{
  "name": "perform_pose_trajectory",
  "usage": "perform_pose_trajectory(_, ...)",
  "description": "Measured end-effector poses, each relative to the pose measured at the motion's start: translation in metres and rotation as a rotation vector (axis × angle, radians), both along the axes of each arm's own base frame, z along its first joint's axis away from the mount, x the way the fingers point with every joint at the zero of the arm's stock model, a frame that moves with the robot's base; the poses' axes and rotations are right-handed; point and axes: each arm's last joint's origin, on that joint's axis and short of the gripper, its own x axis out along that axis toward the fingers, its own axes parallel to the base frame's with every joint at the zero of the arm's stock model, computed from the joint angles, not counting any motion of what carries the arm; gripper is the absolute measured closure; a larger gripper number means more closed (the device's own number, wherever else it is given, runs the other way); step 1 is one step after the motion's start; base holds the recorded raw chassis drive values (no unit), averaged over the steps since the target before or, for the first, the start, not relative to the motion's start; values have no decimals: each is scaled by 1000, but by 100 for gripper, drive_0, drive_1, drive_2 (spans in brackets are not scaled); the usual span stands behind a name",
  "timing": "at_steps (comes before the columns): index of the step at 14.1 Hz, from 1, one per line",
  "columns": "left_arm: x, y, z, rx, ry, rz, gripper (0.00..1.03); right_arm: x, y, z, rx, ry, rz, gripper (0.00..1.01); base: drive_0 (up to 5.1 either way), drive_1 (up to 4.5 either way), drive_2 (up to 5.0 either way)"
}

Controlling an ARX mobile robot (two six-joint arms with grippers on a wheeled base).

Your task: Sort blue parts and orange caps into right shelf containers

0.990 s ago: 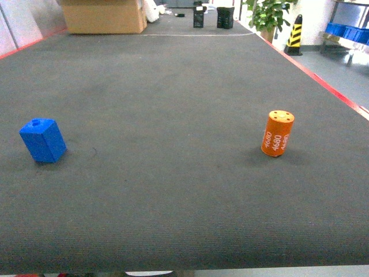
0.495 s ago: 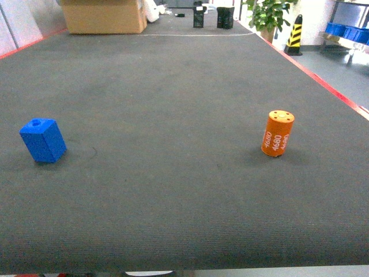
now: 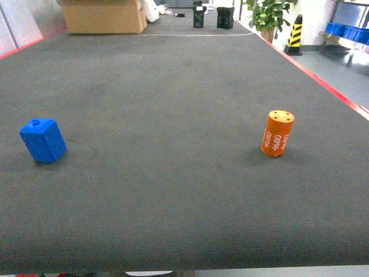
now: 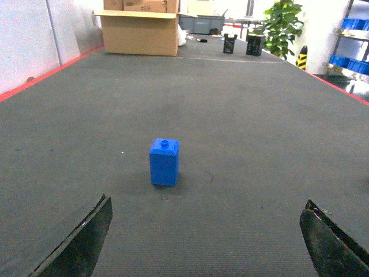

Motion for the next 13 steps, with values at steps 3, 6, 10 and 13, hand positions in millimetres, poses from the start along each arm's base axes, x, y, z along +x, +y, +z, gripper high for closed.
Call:
perform_pose_trajectory(3,0,0,0,0,0,0,5,0,0,0,0,0,0,3,0,0,0)
perform_pose_trajectory(6,0,0,0,0,0,0,5,0,0,0,0,0,0,3,0,0,0)
perform_pose_trajectory(10,0,0,0,0,0,0,5,0,0,0,0,0,0,3,0,0,0)
perform_pose_trajectory(13,0,0,0,0,0,0,5,0,0,0,0,0,0,3,0,0,0)
